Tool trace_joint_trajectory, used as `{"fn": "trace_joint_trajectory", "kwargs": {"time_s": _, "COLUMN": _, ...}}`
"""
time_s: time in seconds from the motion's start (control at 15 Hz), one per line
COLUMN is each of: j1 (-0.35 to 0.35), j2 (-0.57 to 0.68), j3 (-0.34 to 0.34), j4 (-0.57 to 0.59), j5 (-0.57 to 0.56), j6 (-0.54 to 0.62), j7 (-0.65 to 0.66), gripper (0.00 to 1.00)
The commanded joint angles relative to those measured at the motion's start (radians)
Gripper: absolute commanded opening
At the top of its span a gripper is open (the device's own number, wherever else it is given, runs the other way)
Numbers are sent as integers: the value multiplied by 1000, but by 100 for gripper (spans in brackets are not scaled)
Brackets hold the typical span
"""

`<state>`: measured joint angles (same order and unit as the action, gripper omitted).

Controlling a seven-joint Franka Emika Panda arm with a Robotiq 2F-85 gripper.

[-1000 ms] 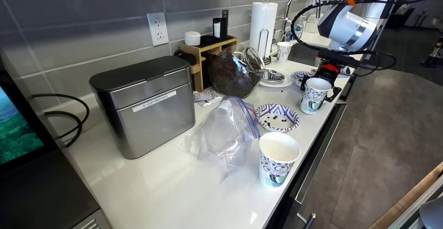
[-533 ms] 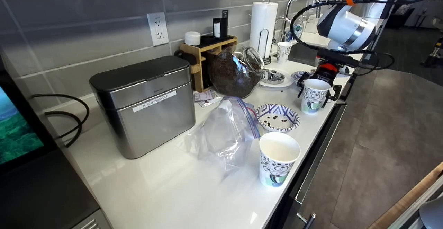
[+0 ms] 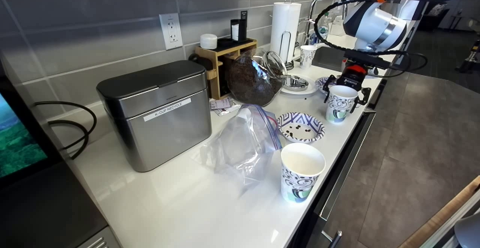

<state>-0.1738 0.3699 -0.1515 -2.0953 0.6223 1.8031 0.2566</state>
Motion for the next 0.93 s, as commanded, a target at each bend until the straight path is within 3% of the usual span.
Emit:
{"fn": "trace_joint_trajectory", "kwargs": {"time_s": 0.0, "j1": 29, "j2": -37, "j3": -15, "j4": 4, "j5": -105, "j6": 37, "j7": 38, "gripper": 100}}
{"fn": "trace_joint_trajectory", "kwargs": {"time_s": 0.47, "j1": 78, "j2": -170, "j3": -3, "j4": -41, "j5": -357, "j6": 232, "j7": 62, "gripper": 100}}
{"fn": "trace_joint_trajectory", "kwargs": {"time_s": 0.87, "j1": 89, "j2": -388, "j3": 43, "j4": -161, "j5": -394, "j6": 349, "j7": -112, "gripper": 100}}
